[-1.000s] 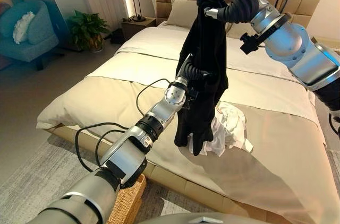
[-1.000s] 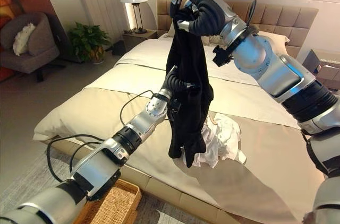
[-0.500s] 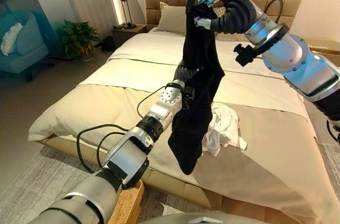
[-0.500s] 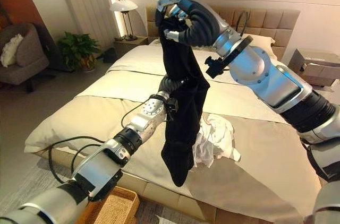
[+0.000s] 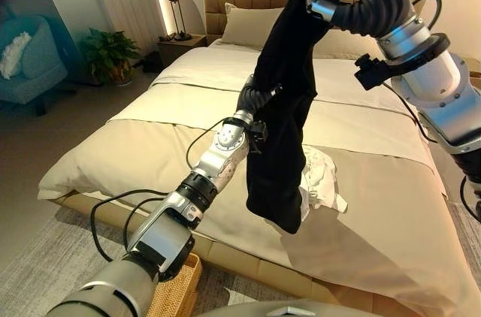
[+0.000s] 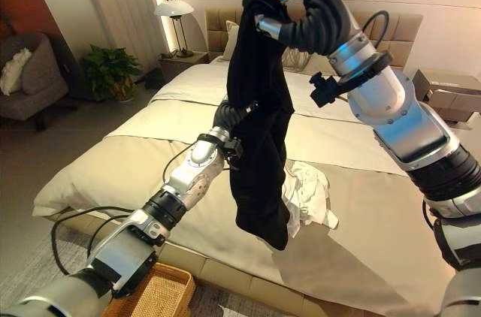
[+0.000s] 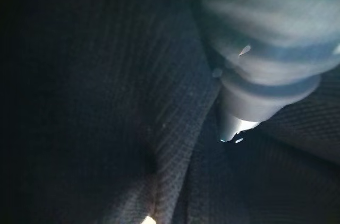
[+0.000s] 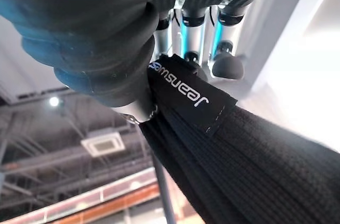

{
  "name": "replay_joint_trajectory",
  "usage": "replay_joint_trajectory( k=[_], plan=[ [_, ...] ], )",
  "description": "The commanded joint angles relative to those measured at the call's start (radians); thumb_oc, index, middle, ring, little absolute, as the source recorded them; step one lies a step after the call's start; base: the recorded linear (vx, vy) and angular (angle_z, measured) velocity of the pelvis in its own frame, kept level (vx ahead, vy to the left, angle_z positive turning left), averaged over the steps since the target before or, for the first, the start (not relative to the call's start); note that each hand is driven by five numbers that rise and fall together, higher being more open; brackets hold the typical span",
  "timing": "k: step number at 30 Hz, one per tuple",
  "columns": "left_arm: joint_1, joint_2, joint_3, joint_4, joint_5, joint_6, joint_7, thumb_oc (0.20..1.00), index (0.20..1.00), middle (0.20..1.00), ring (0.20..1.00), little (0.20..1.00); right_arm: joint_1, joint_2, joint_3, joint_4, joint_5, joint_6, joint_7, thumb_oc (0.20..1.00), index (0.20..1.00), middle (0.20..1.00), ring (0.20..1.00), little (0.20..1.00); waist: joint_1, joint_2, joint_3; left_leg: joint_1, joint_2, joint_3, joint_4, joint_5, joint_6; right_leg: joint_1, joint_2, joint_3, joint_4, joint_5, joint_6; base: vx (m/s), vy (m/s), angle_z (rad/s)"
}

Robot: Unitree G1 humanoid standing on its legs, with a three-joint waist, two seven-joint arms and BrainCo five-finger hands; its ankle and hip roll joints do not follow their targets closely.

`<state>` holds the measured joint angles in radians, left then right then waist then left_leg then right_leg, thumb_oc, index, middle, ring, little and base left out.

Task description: Pick up clothes into the bucket

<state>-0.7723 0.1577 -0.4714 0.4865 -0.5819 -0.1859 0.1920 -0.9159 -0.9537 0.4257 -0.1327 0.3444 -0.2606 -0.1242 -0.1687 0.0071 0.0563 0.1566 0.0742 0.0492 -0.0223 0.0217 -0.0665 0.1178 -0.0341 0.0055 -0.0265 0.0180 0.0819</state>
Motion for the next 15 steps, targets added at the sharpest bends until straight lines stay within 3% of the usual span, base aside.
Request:
replay_joint_trajectory(
  k=[1, 9, 12, 14, 15],
  plan=[
    [-0.04, 0.064, 0.05, -0.053, -0.042, -0.086, 0.03, 0.2, 0.2, 0.2, 0.2, 0.2, -0.035, 0.057, -0.133, 0.018, 0.041, -0.059, -0.078, 1.0, 1.0, 1.0, 1.0, 1.0, 0.059, -0.065, -0.024, -0.068, -0.058, -0.03, 0.201, -0.124, 0.028, 0.031, -0.041, -0.036, 0.042, -0.057, 0.014, 0.01, -0.03, -0.01],
    [-0.053, 0.183, 0.13, -0.232, 0.026, -0.112, 0.052, 0.2, 0.2, 0.2, 0.2, 0.2, 0.33, 0.207, -0.326, 0.059, 0.086, -0.033, -0.047, 1.0, 1.0, 1.0, 1.0, 1.0, 0.061, -0.05, -0.031, -0.038, -0.052, -0.045, 0.134, -0.106, 0.026, 0.05, -0.034, -0.064, 0.045, -0.072, 0.008, 0.03, -0.015, 0.11],
    [-0.074, 0.255, 0.143, -0.255, 0.152, -0.12, 0.053, 0.2, 0.2, 0.2, 0.2, 0.2, 0.467, 0.246, -0.377, 0.103, 0.071, -0.018, -0.021, 1.0, 1.0, 1.0, 1.0, 1.0, 0.058, -0.05, -0.029, -0.039, -0.054, -0.056, 0.103, -0.091, 0.026, 0.036, -0.034, -0.078, 0.056, -0.073, 0.01, -0.01, -0.005, 0.06],
    [-0.079, 0.36, 0.175, -0.297, 0.274, -0.132, 0.071, 0.2, 0.2, 0.2, 0.2, 0.2, 0.609, 0.301, -0.408, 0.136, 0.055, -0.008, 0.012, 1.0, 1.0, 1.0, 1.0, 1.0, 0.057, -0.041, -0.023, -0.038, -0.054, -0.058, 0.085, -0.085, 0.027, 0.03, -0.038, -0.089, 0.052, -0.069, 0.016, 0.0, 0.003, 0.19],
    [-0.078, 0.36, 0.173, -0.298, 0.275, -0.131, 0.072, 0.2, 0.2, 0.2, 0.2, 0.2, 0.611, 0.302, -0.409, 0.135, 0.054, -0.008, 0.012, 1.0, 1.0, 1.0, 1.0, 1.0, 0.057, -0.042, -0.024, -0.038, -0.055, -0.059, 0.085, -0.084, 0.027, 0.03, -0.038, -0.09, 0.051, -0.07, 0.016, -0.02, 0.004, 0.22]
  ],
)
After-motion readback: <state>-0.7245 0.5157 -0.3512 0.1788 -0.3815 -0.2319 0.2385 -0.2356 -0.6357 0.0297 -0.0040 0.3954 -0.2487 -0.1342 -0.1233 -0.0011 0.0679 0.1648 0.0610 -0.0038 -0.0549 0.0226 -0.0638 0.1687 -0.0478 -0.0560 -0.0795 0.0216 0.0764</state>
